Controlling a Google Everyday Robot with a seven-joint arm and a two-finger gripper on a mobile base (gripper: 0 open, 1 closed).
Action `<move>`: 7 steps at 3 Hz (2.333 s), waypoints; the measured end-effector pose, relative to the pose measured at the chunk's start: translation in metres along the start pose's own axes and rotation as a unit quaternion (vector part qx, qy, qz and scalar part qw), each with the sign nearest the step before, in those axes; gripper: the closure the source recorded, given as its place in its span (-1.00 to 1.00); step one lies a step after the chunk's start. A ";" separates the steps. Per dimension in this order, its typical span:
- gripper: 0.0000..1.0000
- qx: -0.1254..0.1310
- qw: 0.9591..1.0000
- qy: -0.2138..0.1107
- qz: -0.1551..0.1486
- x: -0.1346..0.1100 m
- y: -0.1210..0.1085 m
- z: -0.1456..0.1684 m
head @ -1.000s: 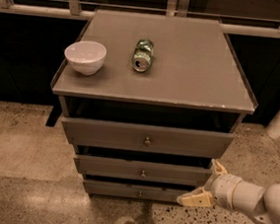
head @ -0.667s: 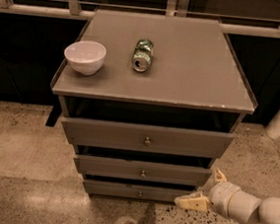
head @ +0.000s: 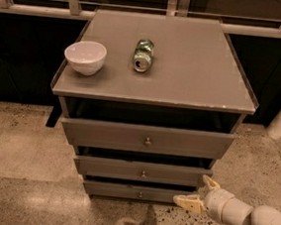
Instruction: Open middle drawer
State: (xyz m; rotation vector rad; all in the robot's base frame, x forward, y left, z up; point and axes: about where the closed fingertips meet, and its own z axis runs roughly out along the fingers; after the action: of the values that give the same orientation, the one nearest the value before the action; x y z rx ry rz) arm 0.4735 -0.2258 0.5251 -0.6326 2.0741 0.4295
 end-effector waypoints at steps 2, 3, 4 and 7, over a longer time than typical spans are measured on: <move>0.30 0.000 1.000 0.000 0.000 0.000 0.000 0.000; 0.77 0.000 1.000 0.000 0.000 0.000 0.000 0.000; 1.00 -0.006 1.000 -0.003 0.001 0.000 0.001 0.001; 1.00 -0.047 0.998 -0.041 0.010 0.009 -0.052 0.055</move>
Offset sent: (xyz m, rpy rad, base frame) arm 0.0000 0.0000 0.0000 0.0000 0.0000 0.0000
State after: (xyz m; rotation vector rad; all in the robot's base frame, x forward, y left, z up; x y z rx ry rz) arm 0.5359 -0.2417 0.4846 -0.6396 1.9922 0.5592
